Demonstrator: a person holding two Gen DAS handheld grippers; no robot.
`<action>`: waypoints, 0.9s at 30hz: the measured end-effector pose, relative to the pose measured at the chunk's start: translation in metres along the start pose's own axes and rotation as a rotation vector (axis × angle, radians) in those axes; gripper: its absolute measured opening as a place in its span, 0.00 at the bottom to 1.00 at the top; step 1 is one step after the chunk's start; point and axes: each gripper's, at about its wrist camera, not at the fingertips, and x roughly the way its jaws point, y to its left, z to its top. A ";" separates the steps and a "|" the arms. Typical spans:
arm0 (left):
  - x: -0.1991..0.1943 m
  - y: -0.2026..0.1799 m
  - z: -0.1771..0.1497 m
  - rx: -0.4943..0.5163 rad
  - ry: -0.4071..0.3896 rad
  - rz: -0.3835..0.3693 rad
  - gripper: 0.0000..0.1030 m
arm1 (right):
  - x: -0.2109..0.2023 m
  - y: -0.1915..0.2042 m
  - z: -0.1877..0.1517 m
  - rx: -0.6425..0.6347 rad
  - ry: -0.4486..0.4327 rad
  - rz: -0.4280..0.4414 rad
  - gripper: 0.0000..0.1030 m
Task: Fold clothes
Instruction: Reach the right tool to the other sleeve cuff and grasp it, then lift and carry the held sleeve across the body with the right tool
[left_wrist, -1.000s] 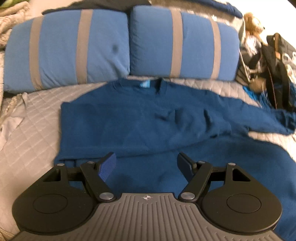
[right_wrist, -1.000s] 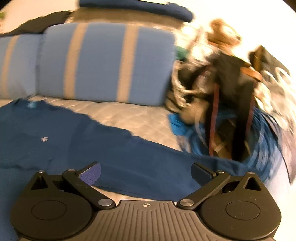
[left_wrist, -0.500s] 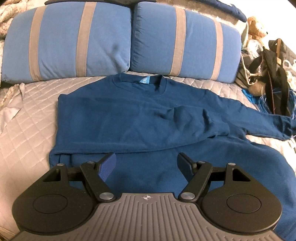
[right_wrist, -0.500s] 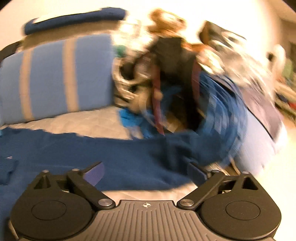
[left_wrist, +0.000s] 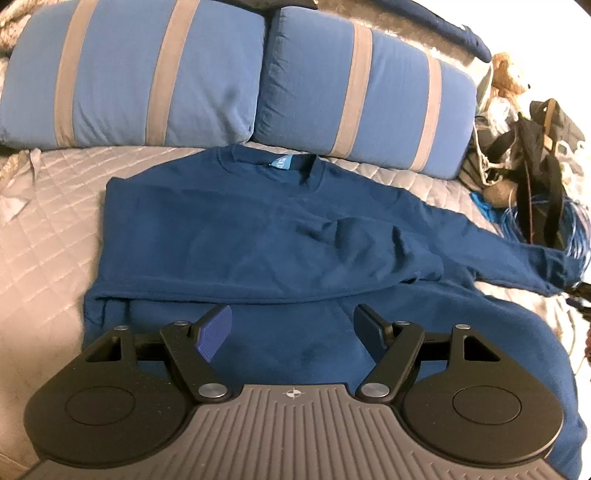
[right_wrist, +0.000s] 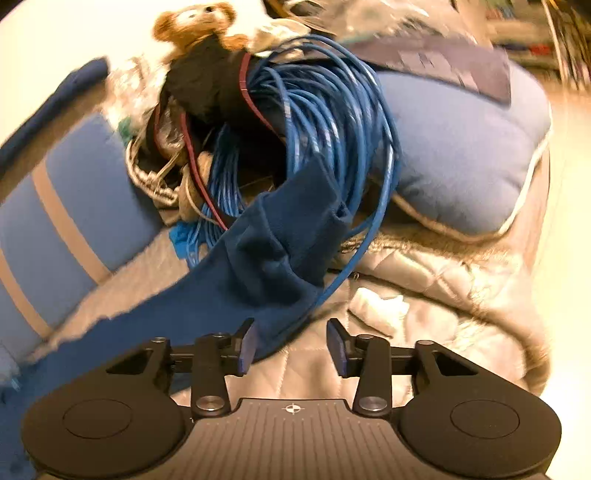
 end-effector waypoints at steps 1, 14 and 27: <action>0.001 0.001 0.000 -0.007 0.002 -0.005 0.70 | 0.004 -0.004 0.002 0.042 0.003 0.014 0.35; 0.000 0.001 -0.002 -0.018 -0.020 -0.025 0.70 | 0.021 -0.008 0.011 0.194 0.036 0.007 0.05; -0.001 0.004 -0.003 -0.046 -0.038 -0.008 0.70 | 0.017 0.064 0.019 -0.056 0.080 0.103 0.05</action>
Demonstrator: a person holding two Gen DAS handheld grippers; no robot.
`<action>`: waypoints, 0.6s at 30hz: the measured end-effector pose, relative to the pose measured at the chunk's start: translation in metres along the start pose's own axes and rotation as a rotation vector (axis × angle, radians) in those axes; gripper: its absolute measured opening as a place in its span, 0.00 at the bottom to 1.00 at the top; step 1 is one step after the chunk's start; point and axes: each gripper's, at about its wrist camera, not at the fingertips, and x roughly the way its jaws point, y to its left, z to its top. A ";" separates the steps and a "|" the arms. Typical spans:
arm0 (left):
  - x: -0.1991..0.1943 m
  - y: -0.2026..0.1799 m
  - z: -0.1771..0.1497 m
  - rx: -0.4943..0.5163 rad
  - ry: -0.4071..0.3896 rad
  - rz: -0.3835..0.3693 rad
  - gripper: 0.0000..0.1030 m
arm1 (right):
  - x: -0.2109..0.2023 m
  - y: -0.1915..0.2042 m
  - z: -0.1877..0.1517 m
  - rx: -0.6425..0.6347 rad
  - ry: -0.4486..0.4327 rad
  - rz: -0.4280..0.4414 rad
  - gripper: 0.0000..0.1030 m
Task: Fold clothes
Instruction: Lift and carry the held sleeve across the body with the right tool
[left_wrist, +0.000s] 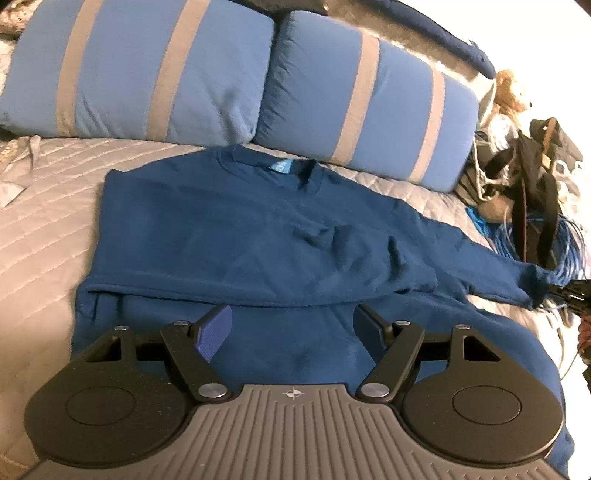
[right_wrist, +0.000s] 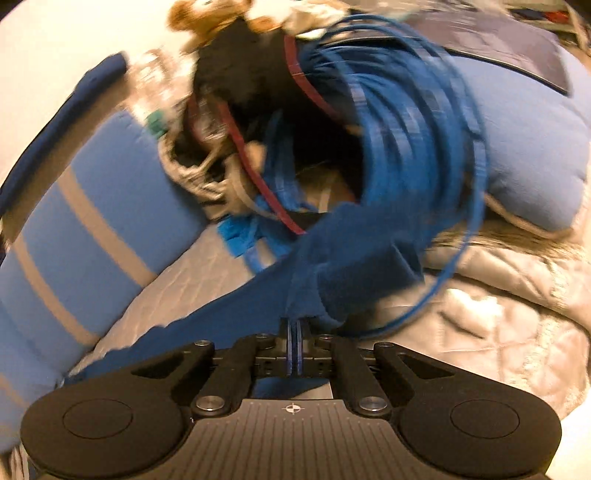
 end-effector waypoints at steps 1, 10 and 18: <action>-0.001 0.000 0.000 0.001 -0.007 0.005 0.70 | 0.002 0.007 0.000 -0.022 0.006 0.004 0.05; -0.002 -0.002 0.000 0.001 -0.019 0.026 0.70 | 0.016 0.061 0.005 -0.114 0.043 0.062 0.04; -0.001 -0.002 0.000 -0.001 -0.002 0.033 0.70 | 0.006 0.112 -0.010 -0.209 0.065 0.163 0.04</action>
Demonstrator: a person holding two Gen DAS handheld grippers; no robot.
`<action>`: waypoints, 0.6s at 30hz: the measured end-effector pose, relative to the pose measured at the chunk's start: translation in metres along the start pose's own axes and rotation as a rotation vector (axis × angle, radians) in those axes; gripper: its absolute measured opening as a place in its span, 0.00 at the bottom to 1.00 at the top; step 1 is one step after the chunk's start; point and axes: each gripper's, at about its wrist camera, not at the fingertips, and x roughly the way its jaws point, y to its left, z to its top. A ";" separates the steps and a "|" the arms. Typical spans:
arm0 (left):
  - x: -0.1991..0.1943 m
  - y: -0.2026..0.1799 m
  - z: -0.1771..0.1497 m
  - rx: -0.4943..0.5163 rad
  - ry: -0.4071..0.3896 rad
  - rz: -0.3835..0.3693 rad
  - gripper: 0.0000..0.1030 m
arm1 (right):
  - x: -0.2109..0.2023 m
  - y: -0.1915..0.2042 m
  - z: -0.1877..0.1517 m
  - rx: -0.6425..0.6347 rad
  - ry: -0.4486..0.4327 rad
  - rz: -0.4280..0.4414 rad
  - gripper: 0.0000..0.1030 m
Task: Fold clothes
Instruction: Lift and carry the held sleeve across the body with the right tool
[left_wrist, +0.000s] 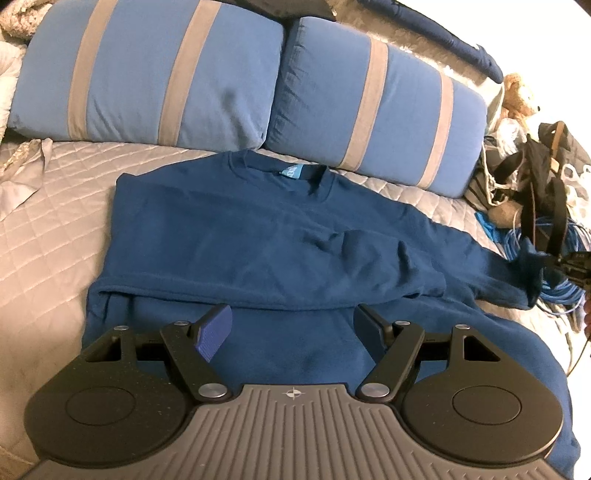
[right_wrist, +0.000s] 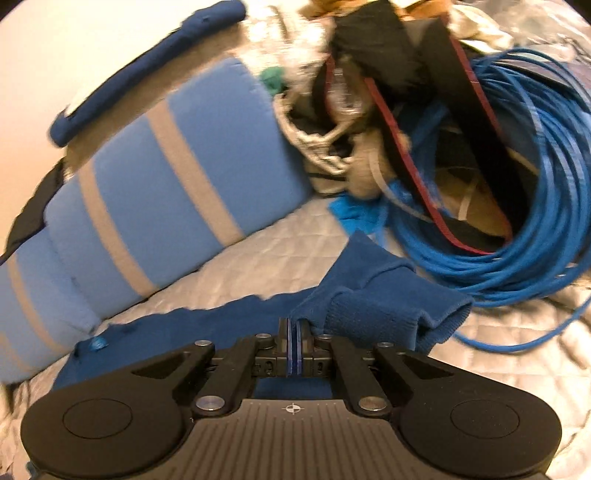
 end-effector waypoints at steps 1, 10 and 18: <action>0.000 -0.001 0.000 0.005 0.003 -0.003 0.70 | 0.000 0.008 -0.002 -0.010 0.002 0.016 0.04; 0.005 -0.003 0.000 0.019 0.036 0.001 0.70 | 0.014 0.111 -0.031 -0.226 0.046 0.192 0.04; 0.004 -0.005 0.001 0.032 0.050 0.015 0.70 | 0.034 0.209 -0.084 -0.566 0.194 0.358 0.22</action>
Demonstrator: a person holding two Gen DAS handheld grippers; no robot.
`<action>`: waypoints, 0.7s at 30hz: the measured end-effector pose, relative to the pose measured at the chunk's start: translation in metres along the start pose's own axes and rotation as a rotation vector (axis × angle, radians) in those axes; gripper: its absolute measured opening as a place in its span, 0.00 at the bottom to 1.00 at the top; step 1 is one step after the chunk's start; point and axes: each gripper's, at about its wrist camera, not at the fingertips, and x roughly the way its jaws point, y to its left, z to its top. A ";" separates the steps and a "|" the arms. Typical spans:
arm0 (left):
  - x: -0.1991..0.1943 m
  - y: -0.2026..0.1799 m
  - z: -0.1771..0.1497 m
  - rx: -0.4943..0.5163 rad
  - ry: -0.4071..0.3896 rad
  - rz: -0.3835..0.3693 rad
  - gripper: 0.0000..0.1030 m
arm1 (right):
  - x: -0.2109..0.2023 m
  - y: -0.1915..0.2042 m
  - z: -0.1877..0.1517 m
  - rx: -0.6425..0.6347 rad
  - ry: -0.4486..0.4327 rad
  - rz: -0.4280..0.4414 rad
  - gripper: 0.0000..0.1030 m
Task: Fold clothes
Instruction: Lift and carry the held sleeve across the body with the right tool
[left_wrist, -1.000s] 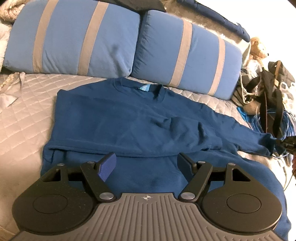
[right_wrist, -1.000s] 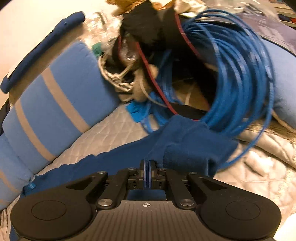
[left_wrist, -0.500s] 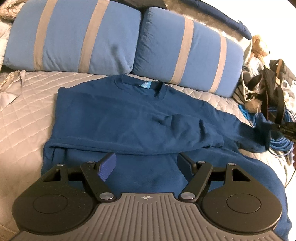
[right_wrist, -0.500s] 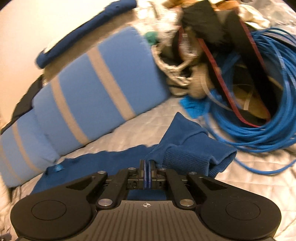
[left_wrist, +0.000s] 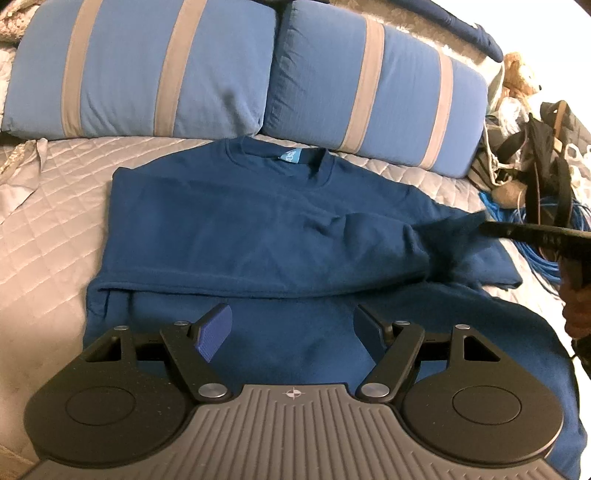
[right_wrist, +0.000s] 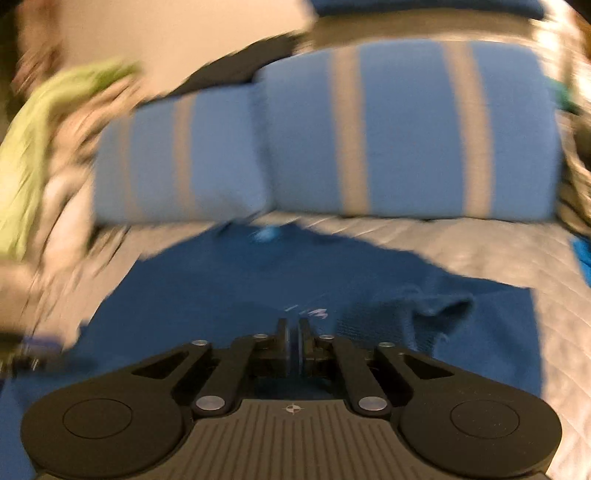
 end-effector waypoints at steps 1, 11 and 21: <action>-0.001 0.001 0.000 -0.003 -0.003 -0.004 0.70 | 0.001 0.006 -0.002 -0.026 0.011 0.012 0.29; -0.002 -0.010 0.017 0.034 0.029 -0.011 0.70 | -0.022 -0.021 -0.025 -0.067 0.078 -0.048 0.56; -0.005 -0.039 0.047 0.097 -0.030 -0.069 0.70 | 0.004 -0.081 -0.027 0.266 0.084 -0.128 0.60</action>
